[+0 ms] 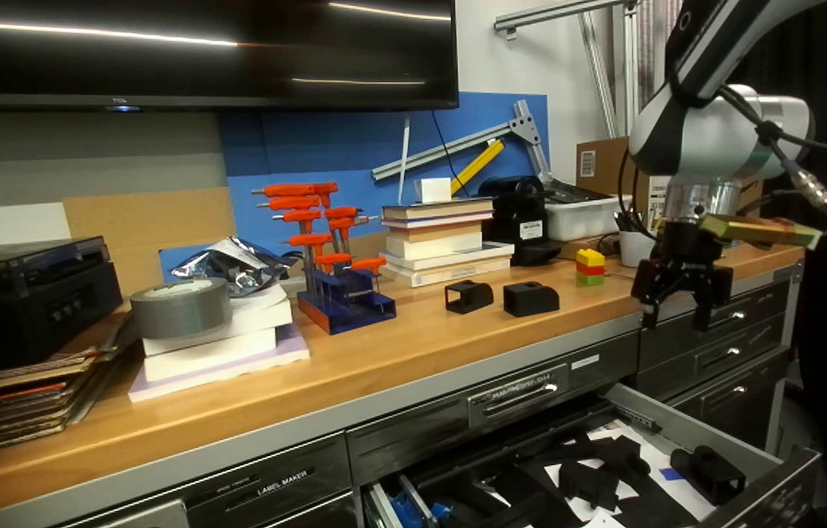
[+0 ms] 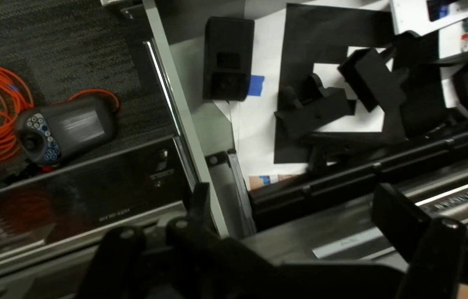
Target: Put the black objects from the countertop in the drawer and close the drawer.
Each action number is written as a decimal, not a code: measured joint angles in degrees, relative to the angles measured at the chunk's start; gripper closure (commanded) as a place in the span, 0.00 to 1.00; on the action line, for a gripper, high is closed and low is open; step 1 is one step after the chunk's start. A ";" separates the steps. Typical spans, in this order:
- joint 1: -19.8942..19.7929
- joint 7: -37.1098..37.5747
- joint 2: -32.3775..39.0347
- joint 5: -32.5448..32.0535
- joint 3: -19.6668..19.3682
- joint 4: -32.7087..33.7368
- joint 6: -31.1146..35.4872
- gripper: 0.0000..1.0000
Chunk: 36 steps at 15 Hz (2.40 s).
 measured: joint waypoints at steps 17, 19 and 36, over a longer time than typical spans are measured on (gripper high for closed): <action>9.74 45.60 -3.23 5.22 1.83 13.65 -4.71 0.00; 10.63 51.65 -3.04 4.77 2.39 13.58 -3.59 0.00; 14.96 76.21 3.87 1.87 4.21 10.45 7.34 0.00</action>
